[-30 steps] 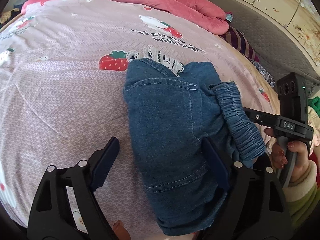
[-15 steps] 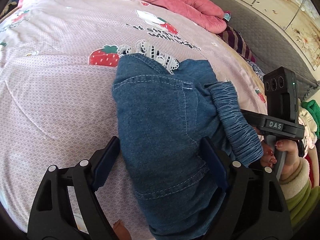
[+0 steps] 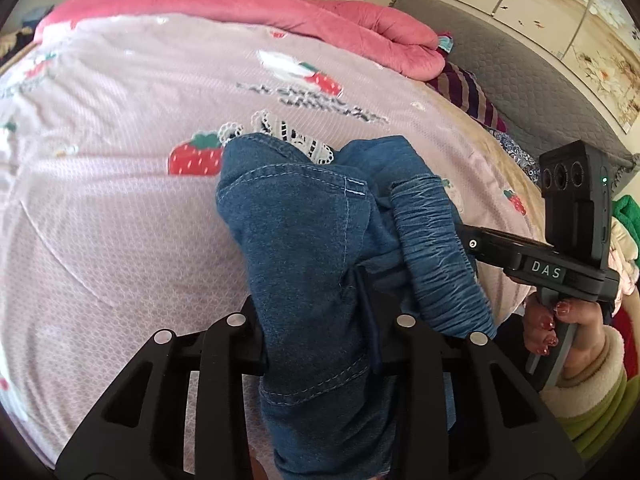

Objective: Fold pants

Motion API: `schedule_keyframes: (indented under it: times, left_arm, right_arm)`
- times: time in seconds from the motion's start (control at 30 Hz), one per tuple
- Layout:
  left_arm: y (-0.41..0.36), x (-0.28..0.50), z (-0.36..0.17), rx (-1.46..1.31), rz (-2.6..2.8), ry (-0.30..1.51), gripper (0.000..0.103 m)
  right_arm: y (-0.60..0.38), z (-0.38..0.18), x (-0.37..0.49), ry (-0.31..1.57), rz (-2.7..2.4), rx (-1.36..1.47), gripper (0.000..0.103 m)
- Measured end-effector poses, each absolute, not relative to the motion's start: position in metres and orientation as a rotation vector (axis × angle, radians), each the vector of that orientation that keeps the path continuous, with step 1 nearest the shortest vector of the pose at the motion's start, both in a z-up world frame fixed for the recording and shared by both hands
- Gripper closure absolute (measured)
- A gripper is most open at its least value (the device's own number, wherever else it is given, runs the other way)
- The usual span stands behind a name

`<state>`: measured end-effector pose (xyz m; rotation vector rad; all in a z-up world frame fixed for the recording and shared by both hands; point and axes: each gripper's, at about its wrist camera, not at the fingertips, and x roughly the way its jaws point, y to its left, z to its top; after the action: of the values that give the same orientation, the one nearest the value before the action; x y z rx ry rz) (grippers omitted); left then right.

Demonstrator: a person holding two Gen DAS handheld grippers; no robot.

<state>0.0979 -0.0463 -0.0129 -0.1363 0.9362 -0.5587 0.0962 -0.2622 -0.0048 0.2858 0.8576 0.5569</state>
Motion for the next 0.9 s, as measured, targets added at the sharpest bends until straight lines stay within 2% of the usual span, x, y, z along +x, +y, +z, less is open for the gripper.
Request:
schedule_keyframes:
  times: [0.43, 0.9]
  left_arm:
    - [-0.056, 0.121, 0.034, -0.107, -0.577, 0.838, 0.078]
    - [-0.065, 0.175, 0.037, -0.114, -0.55, 0.82, 0.078]
  right_arm:
    - [-0.271, 0.043, 0.111, 0.753, 0.511, 0.265, 0.09]
    - [-0.271, 0.053, 0.167, 0.736, 0.453, 0.248, 0.09]
